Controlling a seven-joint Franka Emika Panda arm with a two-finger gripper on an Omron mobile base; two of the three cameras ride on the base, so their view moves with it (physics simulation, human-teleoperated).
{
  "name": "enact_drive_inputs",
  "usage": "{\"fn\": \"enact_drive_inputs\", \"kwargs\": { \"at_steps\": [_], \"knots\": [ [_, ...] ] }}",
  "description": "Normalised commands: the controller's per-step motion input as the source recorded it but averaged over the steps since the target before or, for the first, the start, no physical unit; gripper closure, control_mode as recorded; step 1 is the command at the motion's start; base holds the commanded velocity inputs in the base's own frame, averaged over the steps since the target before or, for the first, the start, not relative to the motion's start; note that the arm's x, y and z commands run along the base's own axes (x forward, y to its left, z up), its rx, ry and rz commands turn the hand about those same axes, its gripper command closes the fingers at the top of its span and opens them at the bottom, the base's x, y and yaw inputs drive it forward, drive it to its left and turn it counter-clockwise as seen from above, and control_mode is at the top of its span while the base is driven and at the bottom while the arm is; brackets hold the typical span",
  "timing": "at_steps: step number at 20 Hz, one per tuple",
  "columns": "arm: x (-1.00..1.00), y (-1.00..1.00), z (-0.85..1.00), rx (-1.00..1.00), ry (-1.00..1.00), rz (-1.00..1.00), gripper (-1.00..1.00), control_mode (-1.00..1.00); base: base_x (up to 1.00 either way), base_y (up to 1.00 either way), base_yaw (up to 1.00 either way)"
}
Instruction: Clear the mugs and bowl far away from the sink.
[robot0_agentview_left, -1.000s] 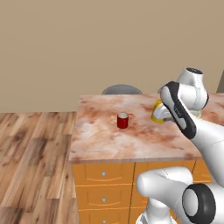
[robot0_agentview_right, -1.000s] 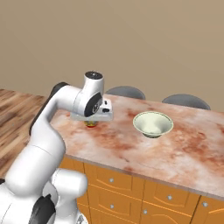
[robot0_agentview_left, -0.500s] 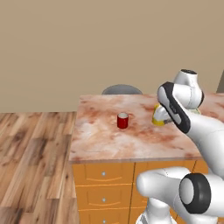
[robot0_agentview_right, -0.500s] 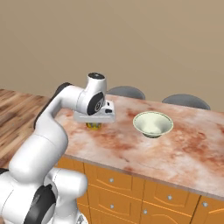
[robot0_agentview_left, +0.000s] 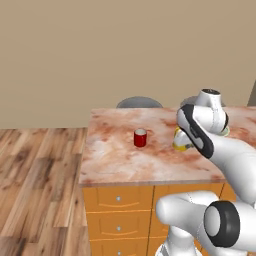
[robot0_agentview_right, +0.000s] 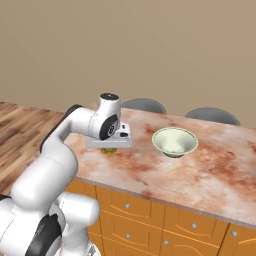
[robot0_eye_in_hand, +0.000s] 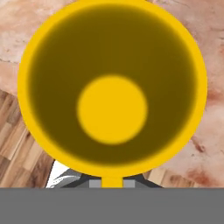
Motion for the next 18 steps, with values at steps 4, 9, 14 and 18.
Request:
{"fn": "enact_drive_inputs", "kwargs": {
  "at_steps": [4, 9, 14, 18],
  "knots": [
    [0.28, -0.1, -0.39, -0.01, 0.0, 0.0, 1.0, -1.0, 0.0, 0.0, 0.0],
    [0.21, -0.08, -0.42, 0.0, 0.0, 0.0, 1.0, -1.0, 0.0, 0.0, 0.0],
    [0.05, -0.13, -0.32, 0.0, 0.0, 0.0, 1.0, -1.0, 0.0, 0.0, 0.0],
    [0.06, -0.13, -0.29, 0.0, 0.0, 0.0, 1.0, -1.0, 0.0, 0.0, 0.0]
  ]
}}
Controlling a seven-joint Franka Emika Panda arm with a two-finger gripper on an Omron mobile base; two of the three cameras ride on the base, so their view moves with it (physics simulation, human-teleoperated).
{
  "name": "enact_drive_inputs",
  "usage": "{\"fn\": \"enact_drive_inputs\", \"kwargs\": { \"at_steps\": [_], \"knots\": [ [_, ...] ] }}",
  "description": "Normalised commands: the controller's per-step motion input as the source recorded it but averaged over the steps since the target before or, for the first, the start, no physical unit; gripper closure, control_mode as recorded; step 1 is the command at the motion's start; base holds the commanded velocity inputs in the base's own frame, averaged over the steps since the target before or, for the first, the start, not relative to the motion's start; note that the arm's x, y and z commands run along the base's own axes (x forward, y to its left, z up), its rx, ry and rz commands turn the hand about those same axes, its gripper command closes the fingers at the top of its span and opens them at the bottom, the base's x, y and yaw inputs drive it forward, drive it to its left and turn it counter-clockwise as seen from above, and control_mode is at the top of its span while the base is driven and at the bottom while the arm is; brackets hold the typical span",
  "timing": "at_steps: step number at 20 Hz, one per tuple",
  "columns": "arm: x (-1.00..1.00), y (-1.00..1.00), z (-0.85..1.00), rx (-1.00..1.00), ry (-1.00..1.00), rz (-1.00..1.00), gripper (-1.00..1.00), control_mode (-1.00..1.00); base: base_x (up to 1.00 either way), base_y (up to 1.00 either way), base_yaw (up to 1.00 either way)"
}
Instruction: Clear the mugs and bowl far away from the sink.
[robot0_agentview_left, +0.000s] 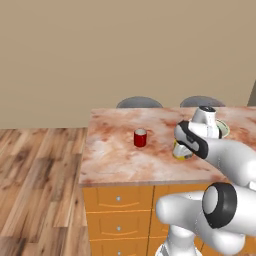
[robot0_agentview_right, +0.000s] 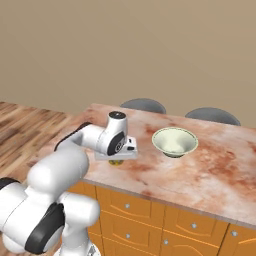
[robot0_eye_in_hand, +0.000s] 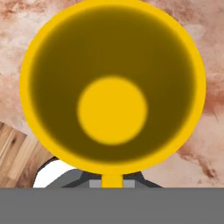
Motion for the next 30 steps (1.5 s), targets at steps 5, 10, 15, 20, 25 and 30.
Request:
{"fn": "enact_drive_inputs", "kwargs": {
  "at_steps": [5, 10, 15, 20, 25, 30],
  "knots": [
    [0.12, -0.09, -0.36, -0.01, 0.0, 0.0, 1.0, -1.0, 0.0, 0.0, 0.0],
    [0.28, -0.05, -0.31, 0.0, 0.0, 0.0, 1.0, -1.0, 0.0, 0.0, 0.0],
    [0.2, 0.0, -0.2, -0.01, 0.0, 0.0, 1.0, -1.0, 0.0, 0.0, 0.0],
    [0.31, 0.0, -0.23, 0.0, 0.02, 0.0, 1.0, -1.0, 0.0, 0.0, 0.0],
    [0.3, 0.0, -0.23, 0.0, 0.03, 0.0, 1.0, -1.0, 0.0, 0.0, 0.0],
    [0.25, 0.0, -0.26, 0.0, 0.04, 0.0, 1.0, -1.0, 0.0, 0.0, 0.0]
  ]
}}
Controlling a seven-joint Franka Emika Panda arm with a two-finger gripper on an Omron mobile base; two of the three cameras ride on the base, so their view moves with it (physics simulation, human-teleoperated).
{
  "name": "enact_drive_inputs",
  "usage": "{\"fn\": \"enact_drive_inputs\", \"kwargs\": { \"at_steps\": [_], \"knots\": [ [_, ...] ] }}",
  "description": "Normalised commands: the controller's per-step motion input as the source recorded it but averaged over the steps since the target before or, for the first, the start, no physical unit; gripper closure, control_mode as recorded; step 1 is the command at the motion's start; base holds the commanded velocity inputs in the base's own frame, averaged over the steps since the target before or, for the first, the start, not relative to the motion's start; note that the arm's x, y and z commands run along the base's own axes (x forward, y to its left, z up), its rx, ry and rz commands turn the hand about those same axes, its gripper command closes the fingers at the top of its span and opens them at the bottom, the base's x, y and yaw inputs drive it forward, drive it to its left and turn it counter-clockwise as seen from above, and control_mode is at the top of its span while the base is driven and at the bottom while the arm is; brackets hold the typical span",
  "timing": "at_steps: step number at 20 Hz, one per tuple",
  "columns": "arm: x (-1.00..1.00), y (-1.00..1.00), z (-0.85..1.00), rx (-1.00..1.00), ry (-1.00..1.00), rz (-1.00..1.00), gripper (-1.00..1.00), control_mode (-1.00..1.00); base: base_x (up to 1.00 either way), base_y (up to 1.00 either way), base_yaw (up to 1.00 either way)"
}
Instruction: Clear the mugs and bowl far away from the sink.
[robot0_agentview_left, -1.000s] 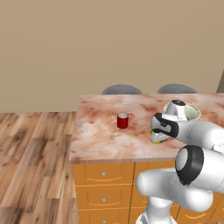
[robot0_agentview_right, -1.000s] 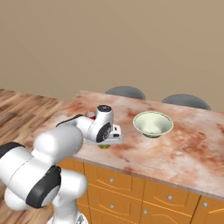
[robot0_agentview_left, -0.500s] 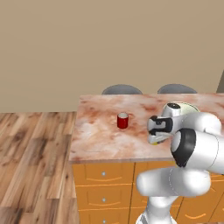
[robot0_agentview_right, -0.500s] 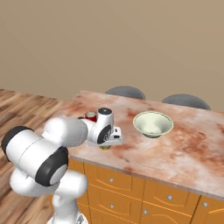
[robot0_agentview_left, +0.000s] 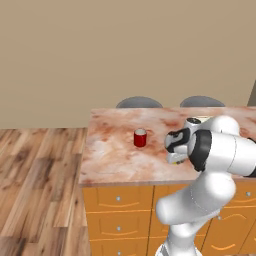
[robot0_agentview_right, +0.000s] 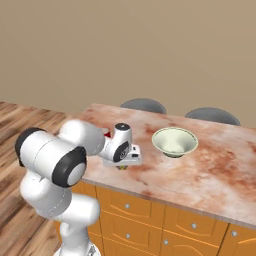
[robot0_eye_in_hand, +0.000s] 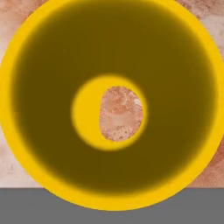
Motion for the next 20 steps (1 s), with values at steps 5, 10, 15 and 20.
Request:
{"fn": "enact_drive_inputs", "kwargs": {
  "at_steps": [5, 10, 15, 20],
  "knots": [
    [0.15, 0.0, -0.12, 0.0, 0.02, 0.0, -1.0, -1.0, 0.0, 0.0, 0.0],
    [-0.08, 0.0, 0.31, 0.0, 0.0, 0.0, -1.0, -1.0, 0.0, 0.0, 0.0],
    [-0.1, 0.0, 0.56, 0.0, 0.0, 0.0, -1.0, -1.0, 0.0, 0.0, 0.0],
    [-0.11, 0.0, 0.74, 0.0, 0.0, 0.0, -1.0, -1.0, 0.0, 0.0, 0.0]
  ]
}}
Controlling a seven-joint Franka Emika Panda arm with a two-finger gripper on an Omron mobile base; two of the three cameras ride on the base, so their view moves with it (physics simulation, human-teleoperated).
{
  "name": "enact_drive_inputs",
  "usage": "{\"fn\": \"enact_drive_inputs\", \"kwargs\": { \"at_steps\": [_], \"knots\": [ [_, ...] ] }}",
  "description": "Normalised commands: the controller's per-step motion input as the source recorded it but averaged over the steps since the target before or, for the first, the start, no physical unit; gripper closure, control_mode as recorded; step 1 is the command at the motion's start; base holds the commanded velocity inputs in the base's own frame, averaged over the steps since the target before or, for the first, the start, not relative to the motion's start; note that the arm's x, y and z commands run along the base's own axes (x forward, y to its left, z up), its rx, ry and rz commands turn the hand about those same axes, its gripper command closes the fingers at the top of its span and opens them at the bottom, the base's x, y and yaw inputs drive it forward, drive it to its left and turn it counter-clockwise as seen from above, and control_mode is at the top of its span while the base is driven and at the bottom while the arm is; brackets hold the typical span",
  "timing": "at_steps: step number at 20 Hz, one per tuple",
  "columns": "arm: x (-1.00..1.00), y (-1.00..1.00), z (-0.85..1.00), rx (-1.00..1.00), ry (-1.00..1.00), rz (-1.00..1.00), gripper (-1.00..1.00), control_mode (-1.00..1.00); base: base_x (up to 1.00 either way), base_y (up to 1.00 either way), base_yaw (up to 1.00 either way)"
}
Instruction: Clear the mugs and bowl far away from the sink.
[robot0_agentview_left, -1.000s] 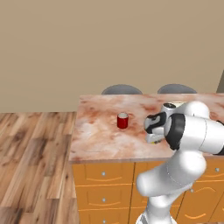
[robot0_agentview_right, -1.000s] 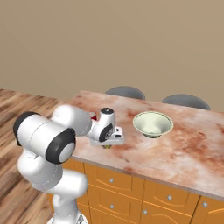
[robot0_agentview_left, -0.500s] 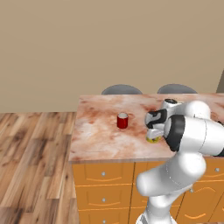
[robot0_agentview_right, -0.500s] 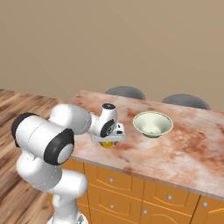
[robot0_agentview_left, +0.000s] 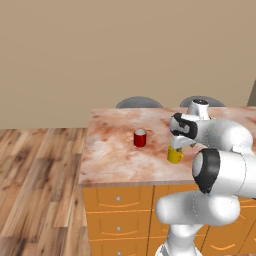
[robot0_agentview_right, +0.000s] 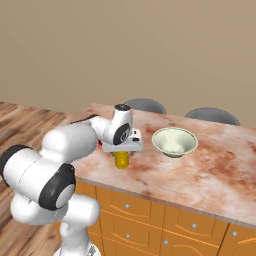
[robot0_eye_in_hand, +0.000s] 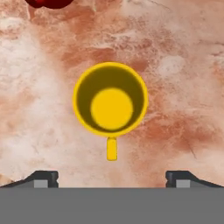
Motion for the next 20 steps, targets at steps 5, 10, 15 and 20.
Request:
{"fn": "enact_drive_inputs", "kwargs": {
  "at_steps": [5, 10, 15, 20],
  "knots": [
    [-0.5, 0.0, 0.76, 0.0, -0.01, -0.02, -1.0, -1.0, 0.0, 0.0, 0.0],
    [-0.59, 0.04, 0.51, 0.0, -0.12, -0.11, -1.0, -1.0, 0.0, 0.0, 0.0],
    [-0.49, 0.24, 0.42, 0.01, -0.12, -0.24, -1.0, -1.0, 0.0, 0.0, 0.0],
    [-0.4, 0.33, 0.64, -0.08, -0.19, -0.15, -1.0, -1.0, 0.0, 0.0, 0.0]
  ]
}}
